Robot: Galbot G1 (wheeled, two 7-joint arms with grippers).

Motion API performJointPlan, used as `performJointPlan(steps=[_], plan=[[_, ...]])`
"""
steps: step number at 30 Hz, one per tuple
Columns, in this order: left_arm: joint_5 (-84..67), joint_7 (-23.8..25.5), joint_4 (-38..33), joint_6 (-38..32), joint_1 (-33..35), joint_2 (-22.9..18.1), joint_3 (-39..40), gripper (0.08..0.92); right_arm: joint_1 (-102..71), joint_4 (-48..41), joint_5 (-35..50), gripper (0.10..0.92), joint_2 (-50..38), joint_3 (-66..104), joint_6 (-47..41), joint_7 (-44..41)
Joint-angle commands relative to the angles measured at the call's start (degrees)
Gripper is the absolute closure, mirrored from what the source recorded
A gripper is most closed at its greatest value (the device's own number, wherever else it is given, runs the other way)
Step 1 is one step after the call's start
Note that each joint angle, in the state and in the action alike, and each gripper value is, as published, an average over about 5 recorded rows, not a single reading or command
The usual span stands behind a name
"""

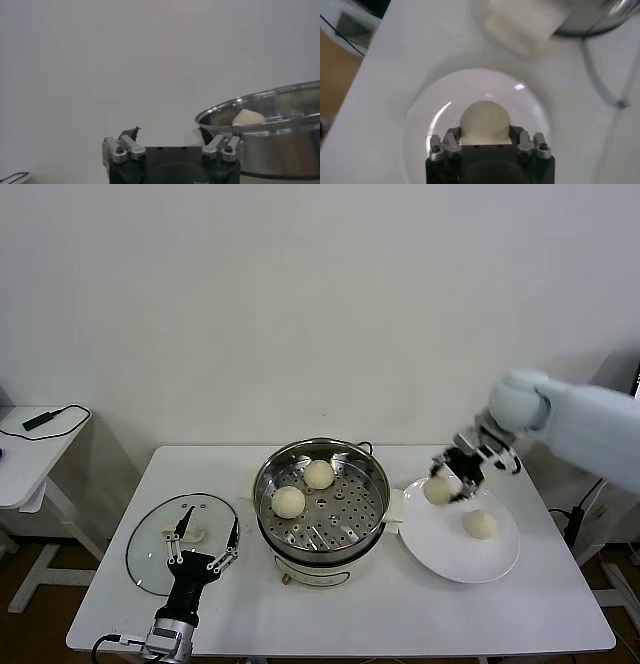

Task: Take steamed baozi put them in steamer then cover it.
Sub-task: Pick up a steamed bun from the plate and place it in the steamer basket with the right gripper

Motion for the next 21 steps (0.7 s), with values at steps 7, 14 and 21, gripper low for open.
performJointPlan(steps=[7,14,21], plan=[[-0.2,0.0,-0.5,-0.2,0.3,0.1,-0.1,0.177,8.1,12.5,-7.3,0.361,16.0,-1.2,17.1,3.6],[-0.5,-0.1,-0.4,-0.5,0.4,0.2,-0.3,0.177,2.1,14.3,-17.5,0.368,18.6,-1.9,22.9,8.3],[-0.6,-0.1,0.1,-0.8,0.1,0.1,-0.2,0.177,-1.8,13.7,-24.5,0.372,19.7,-2.3,27.0,11.3]])
